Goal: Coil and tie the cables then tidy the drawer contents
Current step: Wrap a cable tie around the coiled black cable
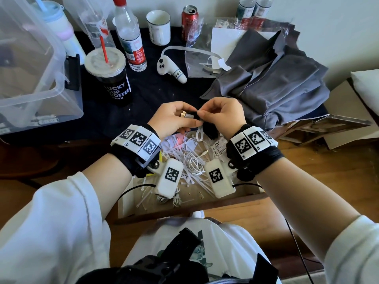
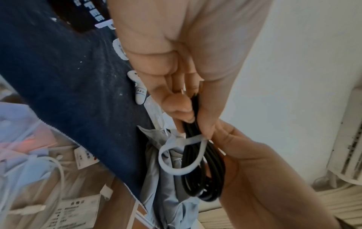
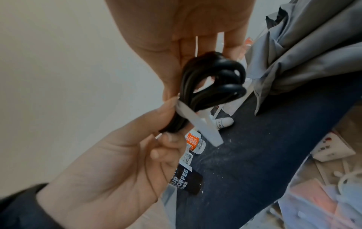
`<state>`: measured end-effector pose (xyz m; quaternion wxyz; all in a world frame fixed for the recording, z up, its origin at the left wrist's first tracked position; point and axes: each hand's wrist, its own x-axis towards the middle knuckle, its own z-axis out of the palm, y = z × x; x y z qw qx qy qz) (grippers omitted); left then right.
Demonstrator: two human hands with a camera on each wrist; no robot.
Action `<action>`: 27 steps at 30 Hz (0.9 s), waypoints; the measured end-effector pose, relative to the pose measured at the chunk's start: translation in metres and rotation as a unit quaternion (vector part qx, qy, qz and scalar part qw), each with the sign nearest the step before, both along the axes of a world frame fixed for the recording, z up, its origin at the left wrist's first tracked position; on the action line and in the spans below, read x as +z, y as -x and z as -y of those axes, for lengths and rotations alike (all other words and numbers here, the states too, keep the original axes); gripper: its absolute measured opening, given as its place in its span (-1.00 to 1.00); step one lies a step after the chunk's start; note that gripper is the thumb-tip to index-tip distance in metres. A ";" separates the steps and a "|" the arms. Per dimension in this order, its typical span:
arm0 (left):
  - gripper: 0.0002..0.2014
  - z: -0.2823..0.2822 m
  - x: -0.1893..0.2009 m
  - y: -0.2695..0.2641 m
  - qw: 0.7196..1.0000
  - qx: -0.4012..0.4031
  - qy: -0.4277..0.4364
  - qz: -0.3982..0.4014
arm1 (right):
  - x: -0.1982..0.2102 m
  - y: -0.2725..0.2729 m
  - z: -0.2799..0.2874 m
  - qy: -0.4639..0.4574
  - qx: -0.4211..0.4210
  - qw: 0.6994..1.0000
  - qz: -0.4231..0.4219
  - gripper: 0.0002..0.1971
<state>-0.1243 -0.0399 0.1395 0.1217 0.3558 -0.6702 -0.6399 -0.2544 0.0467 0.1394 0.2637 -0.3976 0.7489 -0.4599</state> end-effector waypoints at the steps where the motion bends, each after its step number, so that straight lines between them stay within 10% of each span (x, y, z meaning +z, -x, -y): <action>1: -0.75 -0.002 -0.001 -0.001 1.000 -0.017 -0.002 0.002 | -0.001 0.001 0.001 0.004 -0.014 1.000 0.025 -0.75; 11: -0.81 -0.006 -0.014 -0.007 0.995 -0.039 -0.094 -0.010 | -0.009 0.025 -0.004 0.002 -0.090 0.966 0.244 -0.78; 18: -0.93 -0.007 -0.033 -0.009 0.950 0.145 -0.263 -0.087 | -0.033 0.027 -0.021 -0.021 0.029 0.967 0.253 -0.65; 27: -0.82 -0.025 -0.058 -0.010 0.924 0.144 -0.353 -0.035 | -0.065 -0.002 -0.023 -0.035 0.075 0.967 0.243 -0.76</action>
